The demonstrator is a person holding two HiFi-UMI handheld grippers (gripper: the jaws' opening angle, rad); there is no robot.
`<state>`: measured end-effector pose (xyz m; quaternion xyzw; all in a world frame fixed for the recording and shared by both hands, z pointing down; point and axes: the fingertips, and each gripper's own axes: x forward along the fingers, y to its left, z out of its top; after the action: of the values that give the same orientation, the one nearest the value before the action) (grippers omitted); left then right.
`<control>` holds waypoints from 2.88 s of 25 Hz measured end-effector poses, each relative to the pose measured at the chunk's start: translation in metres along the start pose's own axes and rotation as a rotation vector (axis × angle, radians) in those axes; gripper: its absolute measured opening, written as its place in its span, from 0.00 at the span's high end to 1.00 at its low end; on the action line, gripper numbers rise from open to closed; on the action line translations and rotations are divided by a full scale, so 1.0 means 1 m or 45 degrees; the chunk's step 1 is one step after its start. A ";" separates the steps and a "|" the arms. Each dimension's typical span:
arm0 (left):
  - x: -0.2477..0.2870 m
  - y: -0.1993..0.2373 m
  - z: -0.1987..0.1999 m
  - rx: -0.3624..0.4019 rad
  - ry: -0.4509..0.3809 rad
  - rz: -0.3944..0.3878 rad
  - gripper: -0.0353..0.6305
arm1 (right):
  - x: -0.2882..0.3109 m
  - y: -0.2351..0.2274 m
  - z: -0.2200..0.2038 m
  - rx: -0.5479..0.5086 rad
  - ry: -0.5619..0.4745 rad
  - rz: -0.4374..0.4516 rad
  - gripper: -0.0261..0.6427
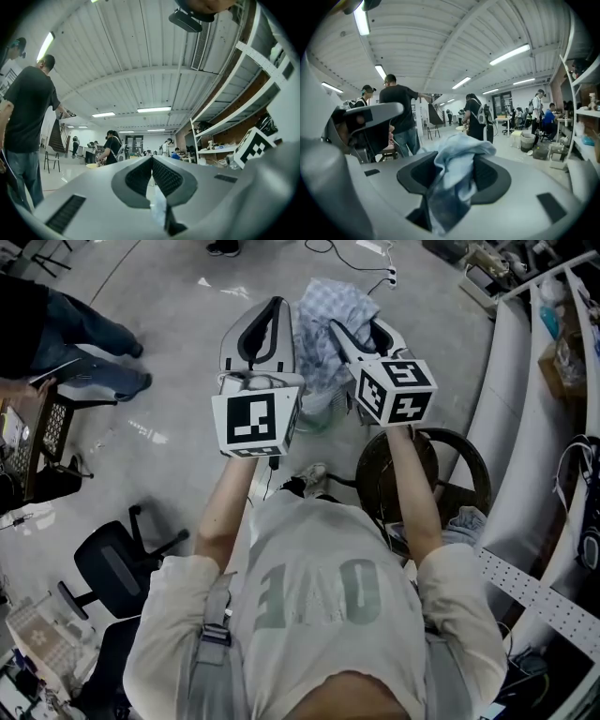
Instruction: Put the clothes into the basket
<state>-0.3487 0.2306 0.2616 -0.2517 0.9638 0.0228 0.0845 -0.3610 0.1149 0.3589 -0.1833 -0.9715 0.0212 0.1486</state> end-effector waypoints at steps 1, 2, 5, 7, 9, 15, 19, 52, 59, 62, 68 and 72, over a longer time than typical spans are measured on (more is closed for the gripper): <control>0.001 -0.001 -0.001 0.002 0.002 -0.005 0.92 | 0.002 0.000 -0.008 -0.001 0.035 0.000 0.67; 0.001 -0.003 -0.001 0.003 0.003 -0.009 0.92 | 0.003 0.000 -0.015 0.000 0.065 -0.004 0.66; 0.002 -0.005 -0.003 -0.001 0.009 -0.019 0.92 | 0.006 -0.002 -0.034 0.001 0.144 -0.011 0.64; 0.003 -0.007 -0.005 -0.002 0.014 -0.023 0.92 | 0.009 -0.001 -0.051 0.001 0.248 0.009 0.62; 0.003 -0.007 -0.006 -0.001 0.016 -0.023 0.92 | 0.011 0.002 -0.079 0.000 0.424 0.045 0.62; 0.004 -0.007 -0.010 0.000 0.026 -0.015 0.92 | 0.004 -0.001 -0.141 0.032 0.717 0.039 0.62; 0.005 -0.002 -0.018 -0.013 0.044 -0.002 0.92 | 0.003 -0.001 -0.177 0.078 0.961 0.064 0.62; 0.022 -0.012 -0.029 -0.016 0.069 -0.025 0.92 | 0.033 0.008 -0.036 -0.094 0.249 0.108 0.89; 0.036 -0.038 0.009 -0.014 -0.018 -0.137 0.92 | -0.054 0.011 0.124 -0.216 -0.552 -0.084 0.91; 0.044 -0.062 0.026 -0.032 -0.055 -0.225 0.92 | -0.098 0.012 0.159 -0.292 -0.739 -0.171 0.91; 0.063 -0.131 0.056 -0.144 -0.145 -0.457 0.92 | -0.166 -0.019 0.186 -0.344 -0.911 -0.409 0.91; 0.072 -0.195 0.060 -0.196 -0.151 -0.684 0.92 | -0.214 -0.056 0.178 -0.359 -0.931 -0.672 0.92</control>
<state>-0.3064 0.0311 0.1901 -0.5021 0.8513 0.0873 0.1246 -0.2433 -0.0128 0.1339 0.0709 -0.9669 -0.0862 -0.2292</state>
